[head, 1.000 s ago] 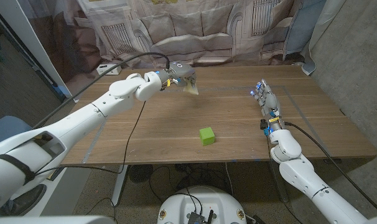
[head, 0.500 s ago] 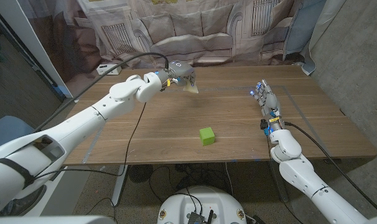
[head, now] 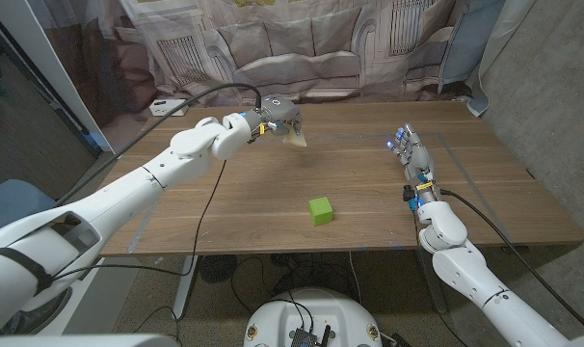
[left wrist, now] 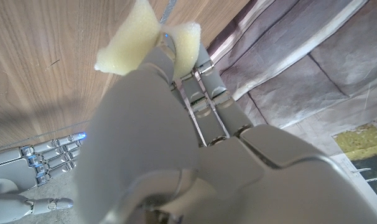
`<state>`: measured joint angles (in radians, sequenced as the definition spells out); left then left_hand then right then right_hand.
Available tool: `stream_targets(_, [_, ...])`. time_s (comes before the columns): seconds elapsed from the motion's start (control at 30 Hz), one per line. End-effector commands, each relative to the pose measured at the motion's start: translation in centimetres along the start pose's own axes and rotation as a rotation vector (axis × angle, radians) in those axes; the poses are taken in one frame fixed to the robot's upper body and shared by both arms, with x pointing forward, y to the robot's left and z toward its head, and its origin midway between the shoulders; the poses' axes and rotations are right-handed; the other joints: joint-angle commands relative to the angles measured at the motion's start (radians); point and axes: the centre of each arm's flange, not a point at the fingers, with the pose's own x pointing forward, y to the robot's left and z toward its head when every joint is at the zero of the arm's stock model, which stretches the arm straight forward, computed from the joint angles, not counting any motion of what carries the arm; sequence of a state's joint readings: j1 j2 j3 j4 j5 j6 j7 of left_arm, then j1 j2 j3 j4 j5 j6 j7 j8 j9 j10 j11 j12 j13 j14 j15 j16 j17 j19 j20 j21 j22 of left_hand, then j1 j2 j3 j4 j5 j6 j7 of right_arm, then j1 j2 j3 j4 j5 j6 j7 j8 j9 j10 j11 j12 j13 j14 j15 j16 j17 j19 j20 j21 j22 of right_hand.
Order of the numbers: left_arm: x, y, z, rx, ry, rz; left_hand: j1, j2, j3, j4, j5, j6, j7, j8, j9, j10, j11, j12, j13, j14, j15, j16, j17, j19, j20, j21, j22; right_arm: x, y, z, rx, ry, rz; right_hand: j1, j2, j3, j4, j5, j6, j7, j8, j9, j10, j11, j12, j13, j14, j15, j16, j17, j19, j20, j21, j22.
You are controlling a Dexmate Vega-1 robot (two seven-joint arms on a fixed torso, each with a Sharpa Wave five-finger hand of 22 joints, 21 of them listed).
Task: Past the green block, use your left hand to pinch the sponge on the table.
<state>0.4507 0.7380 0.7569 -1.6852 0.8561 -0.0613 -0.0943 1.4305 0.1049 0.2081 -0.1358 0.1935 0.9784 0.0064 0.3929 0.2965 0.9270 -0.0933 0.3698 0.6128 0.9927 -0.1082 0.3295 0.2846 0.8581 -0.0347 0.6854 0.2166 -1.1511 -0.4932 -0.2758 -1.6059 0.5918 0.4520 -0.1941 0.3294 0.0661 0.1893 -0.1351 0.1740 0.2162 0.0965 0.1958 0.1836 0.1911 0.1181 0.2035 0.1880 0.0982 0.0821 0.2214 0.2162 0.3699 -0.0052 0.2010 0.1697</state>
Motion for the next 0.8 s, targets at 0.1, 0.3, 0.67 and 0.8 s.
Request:
stream_targets(0.1, [-0.27,-0.13,-0.40,-0.006,0.022,-0.066,-0.087,0.002,-0.007,0.026,0.002,-0.067,0.019,-0.041,-0.011,-0.041,0.023,-0.055,-0.034,-0.022,-0.035,-0.064,-0.053,-0.051,0.011,-0.005,-0.023,-0.09,0.58,-0.02,-0.001,0.001,0.013,0.005,0.000,-0.002,0.001,0.002,0.005,0.004,0.003,0.004,0.001,0.000,-0.001,0.005,0.004,-0.002,0.002,0.003,0.004,-0.007,0.000,0.003])
stream_targets(0.3, [-0.38,-0.06,-0.40,0.007,0.024,-0.075,-0.131,-0.011,-0.014,0.033,0.000,-0.098,0.015,-0.069,-0.021,-0.067,0.025,-0.089,-0.060,-0.066,-0.022,-0.098,-0.076,-0.083,0.019,-0.014,-0.032,-0.09,0.73,-0.09,0.001,0.000,0.012,0.006,0.000,-0.002,0.001,0.002,0.006,0.004,0.003,0.004,0.002,-0.001,-0.001,0.005,0.004,-0.002,0.002,0.003,0.005,-0.007,0.000,0.003])
stream_targets(0.67, [-0.28,-0.13,-0.52,0.008,0.023,-0.076,-0.192,-0.032,-0.033,0.051,-0.005,-0.105,0.015,-0.088,-0.033,-0.077,0.020,-0.111,-0.080,-0.089,-0.015,-0.113,-0.086,-0.092,0.020,-0.018,-0.036,-0.26,0.73,-0.22,0.001,0.003,0.005,0.005,0.000,-0.002,0.001,0.002,0.006,0.004,0.002,0.004,0.002,0.000,-0.001,0.005,0.005,-0.004,0.002,0.003,0.004,-0.006,-0.001,0.003])
stream_targets(0.8, [-0.17,-0.16,-0.51,0.008,0.021,-0.078,-0.198,-0.032,-0.034,0.052,-0.005,-0.106,0.015,-0.091,-0.034,-0.076,0.021,-0.112,-0.083,-0.089,-0.016,-0.113,-0.087,-0.093,0.020,-0.019,-0.036,-0.30,0.67,-0.24,0.002,0.002,0.003,0.005,0.001,-0.002,0.001,0.002,0.007,0.003,0.003,0.004,0.002,0.000,-0.001,0.006,0.005,-0.004,0.002,0.003,0.004,-0.006,-0.001,0.003])
